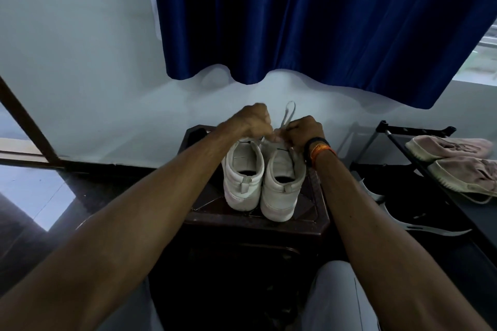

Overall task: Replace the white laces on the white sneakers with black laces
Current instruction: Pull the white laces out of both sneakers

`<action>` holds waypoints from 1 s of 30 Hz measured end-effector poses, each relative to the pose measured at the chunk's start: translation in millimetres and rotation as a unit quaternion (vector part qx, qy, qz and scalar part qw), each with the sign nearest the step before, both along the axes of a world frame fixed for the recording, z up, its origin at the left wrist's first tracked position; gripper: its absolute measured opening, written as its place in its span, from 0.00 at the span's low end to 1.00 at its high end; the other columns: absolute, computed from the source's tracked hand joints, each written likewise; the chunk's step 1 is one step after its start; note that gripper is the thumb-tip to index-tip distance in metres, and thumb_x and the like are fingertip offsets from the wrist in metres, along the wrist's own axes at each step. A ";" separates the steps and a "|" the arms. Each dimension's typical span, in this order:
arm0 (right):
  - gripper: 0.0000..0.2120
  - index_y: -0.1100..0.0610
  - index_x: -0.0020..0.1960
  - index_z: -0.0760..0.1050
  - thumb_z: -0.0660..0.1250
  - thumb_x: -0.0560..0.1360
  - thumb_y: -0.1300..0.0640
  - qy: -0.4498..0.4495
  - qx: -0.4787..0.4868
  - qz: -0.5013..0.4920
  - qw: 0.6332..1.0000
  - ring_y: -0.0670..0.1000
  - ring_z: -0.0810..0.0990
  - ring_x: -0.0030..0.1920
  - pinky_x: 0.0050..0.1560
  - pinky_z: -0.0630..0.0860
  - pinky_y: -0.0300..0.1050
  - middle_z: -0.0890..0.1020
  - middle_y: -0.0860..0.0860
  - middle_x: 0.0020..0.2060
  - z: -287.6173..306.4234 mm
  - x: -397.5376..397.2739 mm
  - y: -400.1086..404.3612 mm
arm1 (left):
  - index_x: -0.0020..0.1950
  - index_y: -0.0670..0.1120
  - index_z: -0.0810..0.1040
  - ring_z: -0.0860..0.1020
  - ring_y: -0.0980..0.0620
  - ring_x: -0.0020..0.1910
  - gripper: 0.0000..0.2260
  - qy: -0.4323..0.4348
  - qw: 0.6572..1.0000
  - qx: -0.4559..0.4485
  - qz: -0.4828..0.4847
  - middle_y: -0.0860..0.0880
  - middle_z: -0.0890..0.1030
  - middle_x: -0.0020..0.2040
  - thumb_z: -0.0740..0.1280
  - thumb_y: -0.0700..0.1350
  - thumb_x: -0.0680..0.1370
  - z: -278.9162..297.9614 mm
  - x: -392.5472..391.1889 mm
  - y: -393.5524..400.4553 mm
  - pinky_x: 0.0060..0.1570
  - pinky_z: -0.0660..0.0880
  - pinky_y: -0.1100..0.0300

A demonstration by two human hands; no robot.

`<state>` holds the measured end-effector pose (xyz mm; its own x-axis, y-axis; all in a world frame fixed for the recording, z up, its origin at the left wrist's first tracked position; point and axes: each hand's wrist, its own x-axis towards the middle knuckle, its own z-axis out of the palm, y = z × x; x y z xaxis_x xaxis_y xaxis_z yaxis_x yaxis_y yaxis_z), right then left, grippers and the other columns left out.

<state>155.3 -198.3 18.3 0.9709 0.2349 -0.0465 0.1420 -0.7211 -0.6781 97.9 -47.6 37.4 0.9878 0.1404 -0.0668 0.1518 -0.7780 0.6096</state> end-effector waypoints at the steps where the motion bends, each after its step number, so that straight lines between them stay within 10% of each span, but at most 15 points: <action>1: 0.13 0.55 0.50 0.87 0.78 0.71 0.47 -0.002 -0.001 -0.004 1.000 0.53 0.84 0.47 0.50 0.80 0.43 0.86 0.54 0.43 0.6 0.6 0.8 | 0.62 0.44 0.76 0.79 0.48 0.55 0.24 0.033 0.999 0.017 -0.012 0.48 0.80 0.56 0.79 0.48 0.70 -3.9 -0.3 1.1 0.53 0.78 0.54; 5: 0.11 0.56 0.46 0.87 0.79 0.70 0.49 -0.023 0.037 -0.027 0.999 0.53 0.86 0.44 0.53 0.83 0.49 0.87 0.54 0.39 4.7 3.6 5.3 | 0.73 0.47 0.71 0.77 0.48 0.63 0.35 0.092 0.995 -0.002 -0.034 0.49 0.79 0.66 0.79 0.53 0.70 -16.6 4.7 3.3 0.65 0.74 0.51; 15: 0.09 0.50 0.37 0.81 0.74 0.76 0.58 -0.112 0.299 -0.068 0.945 0.44 0.85 0.37 0.49 0.84 0.44 0.85 0.46 0.34 74.6 13.2 12.2 | 0.63 0.51 0.79 0.74 0.47 0.64 0.25 0.116 0.984 0.100 -0.091 0.52 0.78 0.65 0.75 0.62 0.71 -23.3 18.3 -0.4 0.69 0.66 0.39; 22: 0.04 0.63 0.50 0.84 0.72 0.77 0.63 -0.048 0.424 -0.022 0.904 0.48 0.84 0.38 0.47 0.83 0.43 0.86 0.55 0.42 65.7 14.6 8.9 | 0.70 0.50 0.77 0.76 0.49 0.63 0.24 0.012 0.998 -0.021 -0.059 0.49 0.79 0.65 0.74 0.55 0.75 -10.6 11.9 -0.1 0.68 0.70 0.50; 30: 0.05 0.66 0.50 0.82 0.67 0.78 0.68 0.077 0.526 0.060 0.845 0.49 0.84 0.40 0.47 0.82 0.40 0.86 0.56 0.47 43.5 -2.7 14.7 | 0.55 0.40 0.80 0.70 0.54 0.31 0.10 -0.003 0.958 -0.286 -0.029 0.47 0.75 0.35 0.60 0.40 0.84 -13.6 20.4 -9.0 0.31 0.66 0.61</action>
<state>152.6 -183.6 61.9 0.9386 0.3209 0.1264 0.0237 0.3055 -0.9519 118.3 -56.6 23.8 0.9935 0.0269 -0.1107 0.1134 -0.3242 0.9392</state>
